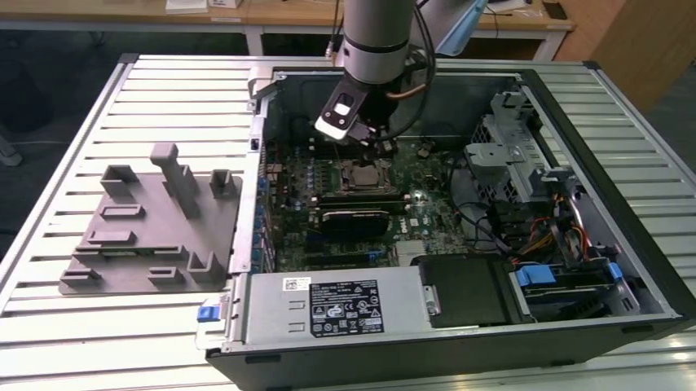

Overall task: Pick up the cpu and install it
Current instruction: 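Close the cpu cover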

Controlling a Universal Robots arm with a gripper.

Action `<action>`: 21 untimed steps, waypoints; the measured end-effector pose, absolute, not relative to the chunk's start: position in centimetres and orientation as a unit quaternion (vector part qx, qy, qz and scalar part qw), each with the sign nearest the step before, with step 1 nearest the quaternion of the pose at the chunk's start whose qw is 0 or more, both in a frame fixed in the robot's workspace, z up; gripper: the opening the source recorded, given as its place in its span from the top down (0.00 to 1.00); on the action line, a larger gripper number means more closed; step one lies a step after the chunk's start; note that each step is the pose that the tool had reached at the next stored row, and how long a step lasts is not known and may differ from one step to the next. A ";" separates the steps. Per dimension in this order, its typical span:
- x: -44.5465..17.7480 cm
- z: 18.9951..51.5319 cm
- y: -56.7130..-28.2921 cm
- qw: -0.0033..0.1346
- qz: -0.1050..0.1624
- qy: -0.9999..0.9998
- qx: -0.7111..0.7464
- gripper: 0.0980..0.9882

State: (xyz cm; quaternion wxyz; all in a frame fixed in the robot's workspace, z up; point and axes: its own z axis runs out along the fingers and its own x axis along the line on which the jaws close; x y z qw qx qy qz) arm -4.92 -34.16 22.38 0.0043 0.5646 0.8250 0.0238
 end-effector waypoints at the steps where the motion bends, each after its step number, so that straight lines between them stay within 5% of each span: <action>1: -4.9 22.4 -34.2 0.004 0.024 0.828 0.561 0.99; 21: -4.9 22.4 -34.2 0.002 0.024 0.879 0.477 0.99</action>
